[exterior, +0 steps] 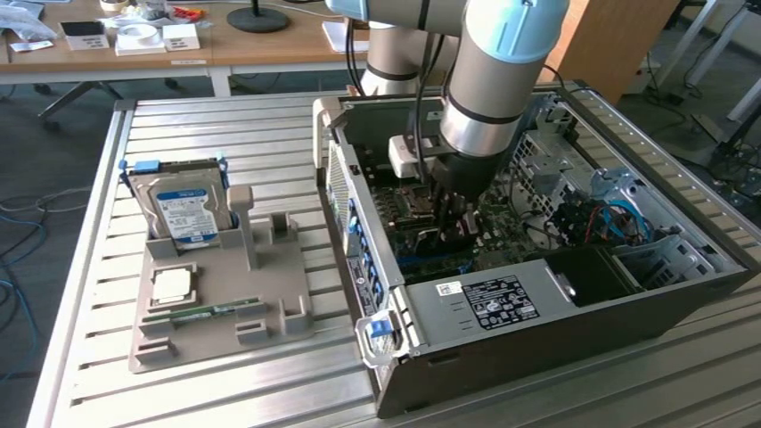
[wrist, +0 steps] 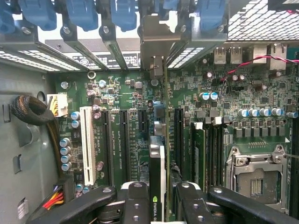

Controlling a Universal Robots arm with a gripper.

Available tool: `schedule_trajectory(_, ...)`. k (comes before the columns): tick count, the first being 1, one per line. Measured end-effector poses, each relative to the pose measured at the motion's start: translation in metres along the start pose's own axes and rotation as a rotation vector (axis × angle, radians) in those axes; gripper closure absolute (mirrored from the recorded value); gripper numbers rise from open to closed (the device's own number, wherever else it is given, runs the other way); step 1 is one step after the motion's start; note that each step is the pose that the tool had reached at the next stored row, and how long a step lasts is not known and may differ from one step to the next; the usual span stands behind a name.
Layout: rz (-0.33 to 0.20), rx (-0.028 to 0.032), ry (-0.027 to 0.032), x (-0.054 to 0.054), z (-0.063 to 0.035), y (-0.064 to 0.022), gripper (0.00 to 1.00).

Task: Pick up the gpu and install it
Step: 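Insert the gpu into the slot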

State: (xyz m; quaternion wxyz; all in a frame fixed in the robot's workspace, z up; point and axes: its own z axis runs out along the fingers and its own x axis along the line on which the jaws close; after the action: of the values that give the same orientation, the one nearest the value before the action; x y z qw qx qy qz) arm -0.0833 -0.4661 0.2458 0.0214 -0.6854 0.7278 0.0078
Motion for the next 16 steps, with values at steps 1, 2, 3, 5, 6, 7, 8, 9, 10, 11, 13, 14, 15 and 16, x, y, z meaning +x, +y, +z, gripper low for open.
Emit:
schedule_trajectory(1, 0.0, 0.0001, -0.0002, 0.0, 0.0001, 0.0, 0.73)
schedule_trajectory(2, 0.0, 0.0001, -0.0003, 0.0, 0.0001, 0.0, 0.73)
schedule_trajectory(3, 0.0, 0.0002, -0.0003, 0.0, 0.0001, 0.0, 0.73)
schedule_trajectory(5, 0.0, 0.0002, -0.0003, 0.0, 0.0001, 0.0, 0.73)
schedule_trajectory(6, 0.0, 0.0001, -0.0003, 0.0, 0.0001, 0.0, 0.73)
schedule_trajectory(7, 0.0, 0.0001, -0.0003, 0.0, 0.0001, 0.0, 0.73)
schedule_trajectory(8, 0.0, 0.0001, -0.0003, 0.0, 0.0001, 0.0, 0.73)
schedule_trajectory(9, 0.0, 0.0001, -0.0003, 0.0, 0.0001, 0.0, 0.73)
schedule_trajectory(10, 0.0, 0.0001, -0.0003, 0.0, 0.0001, 0.0, 0.73)
schedule_trajectory(11, 0.0, 0.0001, -0.0003, 0.0, 0.0001, 0.0, 0.73)
schedule_trajectory(13, 0.0, 0.0001, -0.0003, 0.0, 0.0001, 0.0, 0.73)
schedule_trajectory(14, 0.0, -0.0002, -0.0006, 0.0, 0.0003, 0.0001, 0.73)
schedule_trajectory(15, 0.0, 0.0001, -0.0005, 0.0, 0.0003, 0.0001, 0.72)
schedule_trajectory(16, 0.0, 0.0002, -0.0007, 0.0, 0.0003, 0.0001, 0.67)
